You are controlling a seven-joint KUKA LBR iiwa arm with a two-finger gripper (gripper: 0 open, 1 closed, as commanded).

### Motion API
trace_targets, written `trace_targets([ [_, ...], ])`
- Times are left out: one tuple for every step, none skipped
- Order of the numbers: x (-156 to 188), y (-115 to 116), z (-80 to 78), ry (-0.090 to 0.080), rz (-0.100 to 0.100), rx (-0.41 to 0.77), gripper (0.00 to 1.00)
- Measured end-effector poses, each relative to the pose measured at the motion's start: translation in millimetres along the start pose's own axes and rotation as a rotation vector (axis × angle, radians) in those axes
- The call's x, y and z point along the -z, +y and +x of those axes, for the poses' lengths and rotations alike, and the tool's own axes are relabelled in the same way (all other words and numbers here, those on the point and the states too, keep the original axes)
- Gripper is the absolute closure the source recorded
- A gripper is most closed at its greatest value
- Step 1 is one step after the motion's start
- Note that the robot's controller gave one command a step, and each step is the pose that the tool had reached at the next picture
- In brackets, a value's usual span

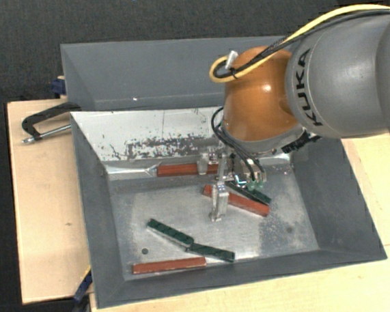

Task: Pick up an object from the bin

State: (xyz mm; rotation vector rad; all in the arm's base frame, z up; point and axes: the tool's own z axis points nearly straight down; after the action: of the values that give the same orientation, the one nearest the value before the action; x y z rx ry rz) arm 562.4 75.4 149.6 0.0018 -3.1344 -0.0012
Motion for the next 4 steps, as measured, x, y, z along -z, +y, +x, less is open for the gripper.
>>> trace_targets([
  [2,0,-0.6,-0.003,0.000,0.000,0.00],
  [46,0,1.8,-0.005,0.000,0.022,0.00],
  [42,-14,-12.0,-0.027,0.000,0.166,0.00],
  [-31,-64,-21.8,-0.013,0.001,0.264,0.00],
])
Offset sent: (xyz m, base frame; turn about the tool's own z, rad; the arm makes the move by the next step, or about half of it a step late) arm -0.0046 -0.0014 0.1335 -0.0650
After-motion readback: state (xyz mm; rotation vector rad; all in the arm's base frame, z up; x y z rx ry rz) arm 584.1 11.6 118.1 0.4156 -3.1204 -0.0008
